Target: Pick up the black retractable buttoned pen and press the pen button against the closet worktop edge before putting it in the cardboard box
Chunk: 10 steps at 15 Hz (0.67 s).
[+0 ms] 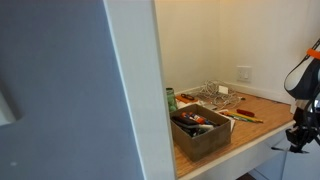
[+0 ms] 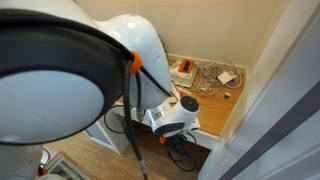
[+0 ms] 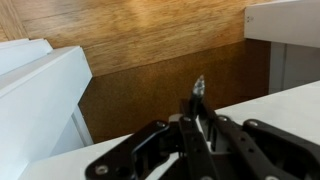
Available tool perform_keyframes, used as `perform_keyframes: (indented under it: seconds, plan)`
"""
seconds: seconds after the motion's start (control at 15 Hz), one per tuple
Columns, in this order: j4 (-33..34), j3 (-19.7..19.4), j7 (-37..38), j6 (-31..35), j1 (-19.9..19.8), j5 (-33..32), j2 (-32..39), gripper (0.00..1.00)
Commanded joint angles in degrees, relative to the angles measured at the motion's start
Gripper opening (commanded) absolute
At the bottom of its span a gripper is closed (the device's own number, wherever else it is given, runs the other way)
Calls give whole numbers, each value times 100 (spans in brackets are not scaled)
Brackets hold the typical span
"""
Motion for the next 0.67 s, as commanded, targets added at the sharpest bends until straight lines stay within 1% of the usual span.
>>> perform_keyframes:
  seconds: [0.0, 0.13, 0.4, 0.47, 0.6]
  plan:
    - [-3, 429, -424, -719, -386, 450, -342, 3]
    - [-38, 361, -579, -1395, -373, 634, -626, 3]
    - [3, -122, -932, -2572, -40, 1029, -1142, 4]
    - [11, -257, -1058, -2749, 48, 1161, -1263, 4]
    - [-56, -504, -1413, -2875, 226, 1519, -1602, 3]
